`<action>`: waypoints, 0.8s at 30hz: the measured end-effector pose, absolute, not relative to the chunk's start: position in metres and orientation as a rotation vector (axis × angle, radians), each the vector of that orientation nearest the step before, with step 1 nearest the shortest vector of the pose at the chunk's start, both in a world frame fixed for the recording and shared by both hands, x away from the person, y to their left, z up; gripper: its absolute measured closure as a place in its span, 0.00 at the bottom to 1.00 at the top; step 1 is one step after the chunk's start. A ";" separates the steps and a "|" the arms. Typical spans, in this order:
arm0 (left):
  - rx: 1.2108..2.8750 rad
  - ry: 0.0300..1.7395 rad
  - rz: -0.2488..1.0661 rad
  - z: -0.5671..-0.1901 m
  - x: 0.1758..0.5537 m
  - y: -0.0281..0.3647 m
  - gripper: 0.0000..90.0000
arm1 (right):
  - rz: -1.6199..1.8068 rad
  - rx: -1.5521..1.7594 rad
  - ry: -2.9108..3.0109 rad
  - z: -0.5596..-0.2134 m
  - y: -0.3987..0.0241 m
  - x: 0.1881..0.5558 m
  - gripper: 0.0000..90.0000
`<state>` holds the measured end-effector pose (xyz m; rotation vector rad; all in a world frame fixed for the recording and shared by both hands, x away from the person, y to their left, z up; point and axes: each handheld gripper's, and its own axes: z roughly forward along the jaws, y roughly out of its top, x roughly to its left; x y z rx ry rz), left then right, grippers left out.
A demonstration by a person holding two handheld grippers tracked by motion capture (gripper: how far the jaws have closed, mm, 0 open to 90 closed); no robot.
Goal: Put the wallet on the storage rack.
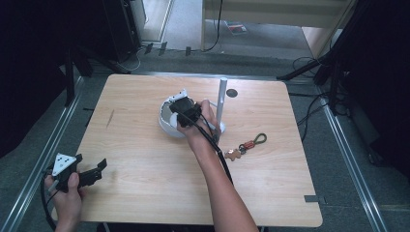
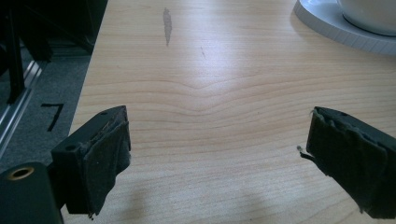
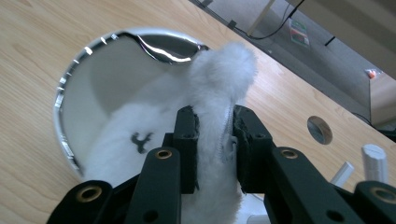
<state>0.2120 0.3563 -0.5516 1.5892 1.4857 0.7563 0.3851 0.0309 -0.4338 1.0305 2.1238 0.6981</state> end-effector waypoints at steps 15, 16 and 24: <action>1.583 1.485 0.754 -0.552 0.212 0.356 0.08 | 0.799 1.076 2.089 -0.441 0.023 0.384 0.54; 1.585 1.485 0.754 -0.552 0.212 0.356 0.08 | 0.819 1.081 2.089 -0.439 0.022 0.382 0.53; 1.587 1.483 0.758 -0.552 0.212 0.356 0.08 | 0.896 1.080 2.104 -0.428 0.008 0.362 0.51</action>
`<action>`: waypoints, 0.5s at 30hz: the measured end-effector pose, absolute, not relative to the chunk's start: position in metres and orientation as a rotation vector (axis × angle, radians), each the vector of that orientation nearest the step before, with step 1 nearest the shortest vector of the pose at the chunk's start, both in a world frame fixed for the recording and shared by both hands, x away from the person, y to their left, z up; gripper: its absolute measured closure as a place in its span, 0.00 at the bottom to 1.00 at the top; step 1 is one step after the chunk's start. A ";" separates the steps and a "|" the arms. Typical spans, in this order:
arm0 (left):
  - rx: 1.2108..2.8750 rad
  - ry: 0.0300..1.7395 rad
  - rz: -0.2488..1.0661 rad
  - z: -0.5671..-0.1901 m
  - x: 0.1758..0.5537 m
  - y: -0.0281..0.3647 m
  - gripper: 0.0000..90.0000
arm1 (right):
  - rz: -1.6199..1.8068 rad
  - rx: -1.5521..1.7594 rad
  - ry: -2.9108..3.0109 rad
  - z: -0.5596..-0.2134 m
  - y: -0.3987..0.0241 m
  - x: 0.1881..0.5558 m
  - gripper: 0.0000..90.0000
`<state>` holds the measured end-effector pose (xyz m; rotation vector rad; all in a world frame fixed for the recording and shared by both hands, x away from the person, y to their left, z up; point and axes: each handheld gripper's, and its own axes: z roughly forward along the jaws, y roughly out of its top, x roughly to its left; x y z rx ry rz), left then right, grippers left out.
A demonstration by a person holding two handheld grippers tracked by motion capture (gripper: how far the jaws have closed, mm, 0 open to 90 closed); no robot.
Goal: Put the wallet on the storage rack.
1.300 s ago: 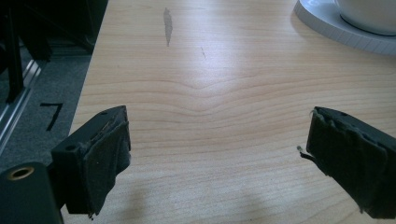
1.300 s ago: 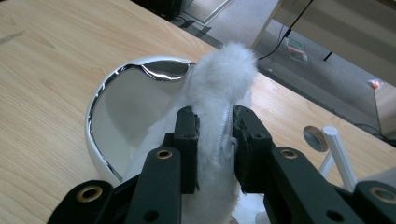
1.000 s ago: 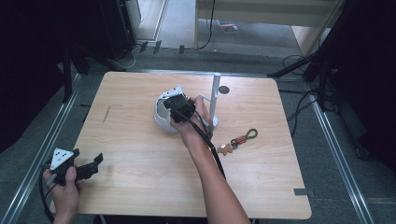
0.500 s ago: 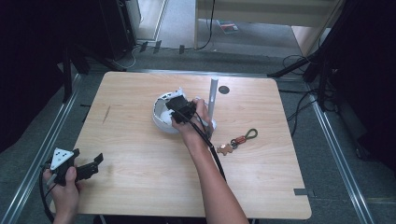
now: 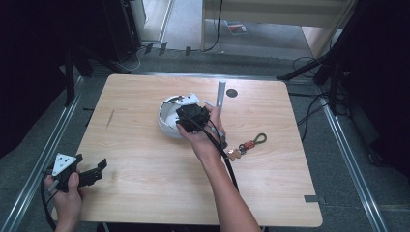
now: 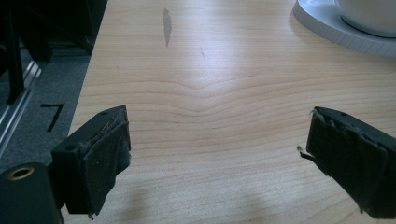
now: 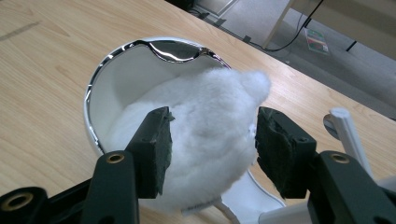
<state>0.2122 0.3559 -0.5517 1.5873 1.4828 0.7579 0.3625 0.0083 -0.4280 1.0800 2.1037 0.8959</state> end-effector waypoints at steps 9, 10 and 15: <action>1.594 1.484 0.755 -0.551 0.213 0.356 0.08 | 0.929 1.063 2.093 -0.424 -0.013 0.341 0.49; 1.591 1.485 0.757 -0.552 0.213 0.356 0.08 | 0.935 1.066 2.090 -0.424 -0.015 0.338 0.49; 1.587 1.483 0.755 -0.552 0.213 0.356 0.08 | 0.932 1.075 2.097 -0.425 -0.030 0.330 0.47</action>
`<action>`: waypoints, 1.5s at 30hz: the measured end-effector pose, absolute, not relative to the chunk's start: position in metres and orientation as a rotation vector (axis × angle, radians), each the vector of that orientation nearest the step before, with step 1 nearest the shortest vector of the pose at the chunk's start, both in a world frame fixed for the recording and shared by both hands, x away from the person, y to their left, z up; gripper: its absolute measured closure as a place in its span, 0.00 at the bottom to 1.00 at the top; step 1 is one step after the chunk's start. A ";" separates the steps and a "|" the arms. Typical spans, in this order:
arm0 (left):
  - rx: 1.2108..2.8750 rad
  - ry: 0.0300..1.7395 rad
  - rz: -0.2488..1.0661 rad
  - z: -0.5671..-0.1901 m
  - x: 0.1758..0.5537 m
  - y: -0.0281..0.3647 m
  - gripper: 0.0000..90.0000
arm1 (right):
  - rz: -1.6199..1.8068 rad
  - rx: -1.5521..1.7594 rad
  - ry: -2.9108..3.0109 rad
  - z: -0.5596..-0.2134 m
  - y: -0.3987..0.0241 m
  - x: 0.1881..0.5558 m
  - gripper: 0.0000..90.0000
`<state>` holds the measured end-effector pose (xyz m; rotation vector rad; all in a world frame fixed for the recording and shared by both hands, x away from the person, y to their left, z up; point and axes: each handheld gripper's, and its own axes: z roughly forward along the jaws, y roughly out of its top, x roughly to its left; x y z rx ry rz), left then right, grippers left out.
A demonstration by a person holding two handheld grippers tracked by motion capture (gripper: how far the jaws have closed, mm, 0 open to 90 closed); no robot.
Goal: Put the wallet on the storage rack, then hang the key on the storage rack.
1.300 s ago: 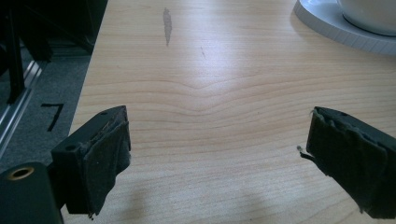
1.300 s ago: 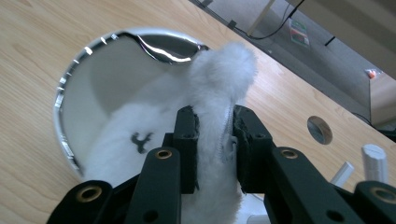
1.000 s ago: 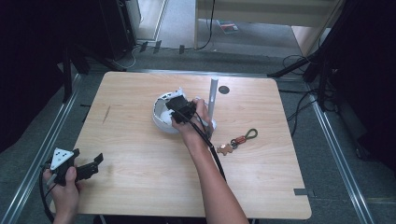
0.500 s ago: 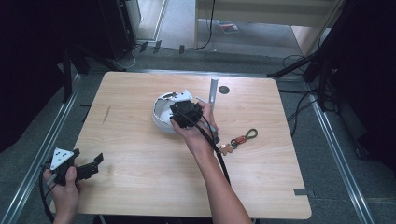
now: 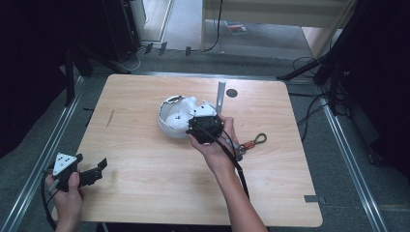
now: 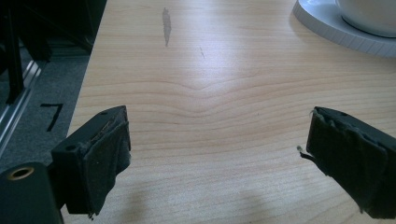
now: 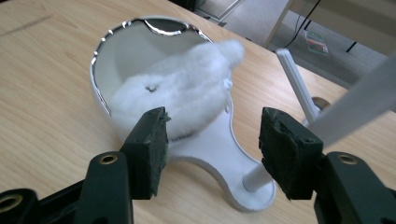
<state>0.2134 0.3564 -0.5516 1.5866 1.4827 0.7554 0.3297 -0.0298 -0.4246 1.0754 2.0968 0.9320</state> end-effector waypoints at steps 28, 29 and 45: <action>1.584 1.487 0.756 -0.552 0.212 0.356 0.08 | 0.763 1.407 2.022 -0.451 -0.145 0.335 0.43; 1.588 1.486 0.758 -0.552 0.212 0.356 0.08 | 0.755 1.426 2.018 -0.452 -0.150 0.336 0.43; 1.593 1.488 0.757 -0.551 0.213 0.356 0.08 | 0.656 1.779 2.005 -0.477 -0.187 0.353 0.52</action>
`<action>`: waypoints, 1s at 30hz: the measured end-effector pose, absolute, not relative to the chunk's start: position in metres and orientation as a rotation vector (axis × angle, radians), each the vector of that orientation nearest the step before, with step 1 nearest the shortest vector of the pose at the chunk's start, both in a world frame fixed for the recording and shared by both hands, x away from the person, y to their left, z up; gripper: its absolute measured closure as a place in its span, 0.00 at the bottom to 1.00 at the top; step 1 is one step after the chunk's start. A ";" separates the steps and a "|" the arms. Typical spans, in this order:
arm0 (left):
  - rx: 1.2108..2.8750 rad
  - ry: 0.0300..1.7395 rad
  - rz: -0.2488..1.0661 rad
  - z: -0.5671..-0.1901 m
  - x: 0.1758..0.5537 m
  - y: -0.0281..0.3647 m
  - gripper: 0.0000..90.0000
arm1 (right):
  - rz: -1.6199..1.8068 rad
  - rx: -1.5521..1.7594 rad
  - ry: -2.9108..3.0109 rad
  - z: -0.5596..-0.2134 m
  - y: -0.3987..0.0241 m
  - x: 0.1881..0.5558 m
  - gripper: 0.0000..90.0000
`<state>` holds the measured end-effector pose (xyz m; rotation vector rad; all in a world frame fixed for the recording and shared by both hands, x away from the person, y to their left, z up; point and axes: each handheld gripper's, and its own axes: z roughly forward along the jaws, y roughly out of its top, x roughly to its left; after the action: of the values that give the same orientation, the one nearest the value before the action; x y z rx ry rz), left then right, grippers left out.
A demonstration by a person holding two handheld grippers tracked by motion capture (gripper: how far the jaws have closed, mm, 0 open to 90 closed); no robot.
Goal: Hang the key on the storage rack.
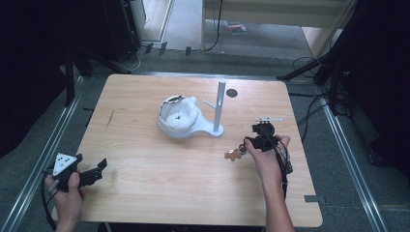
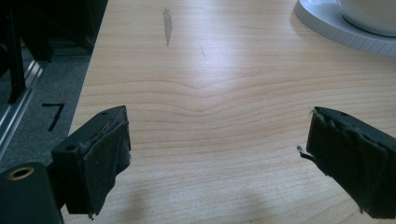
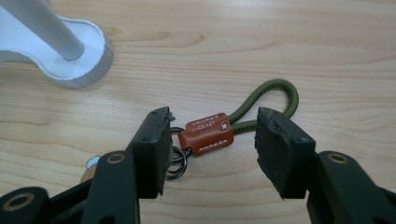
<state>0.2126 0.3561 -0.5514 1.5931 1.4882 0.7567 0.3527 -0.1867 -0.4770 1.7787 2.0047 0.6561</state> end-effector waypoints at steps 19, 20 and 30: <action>1.594 1.488 0.755 -0.551 0.213 0.356 0.08 | 0.618 1.963 1.988 -0.498 -0.191 0.372 0.49; 1.594 1.488 0.755 -0.551 0.213 0.356 0.08 | 0.622 1.964 1.991 -0.499 -0.191 0.373 0.49; 1.593 1.487 0.756 -0.551 0.213 0.356 0.08 | 0.560 1.994 1.987 -0.506 -0.189 0.381 0.48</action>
<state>0.2127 0.3563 -0.5515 1.5927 1.4872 0.7563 0.3812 -0.1891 -0.5057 1.9935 1.9870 0.5596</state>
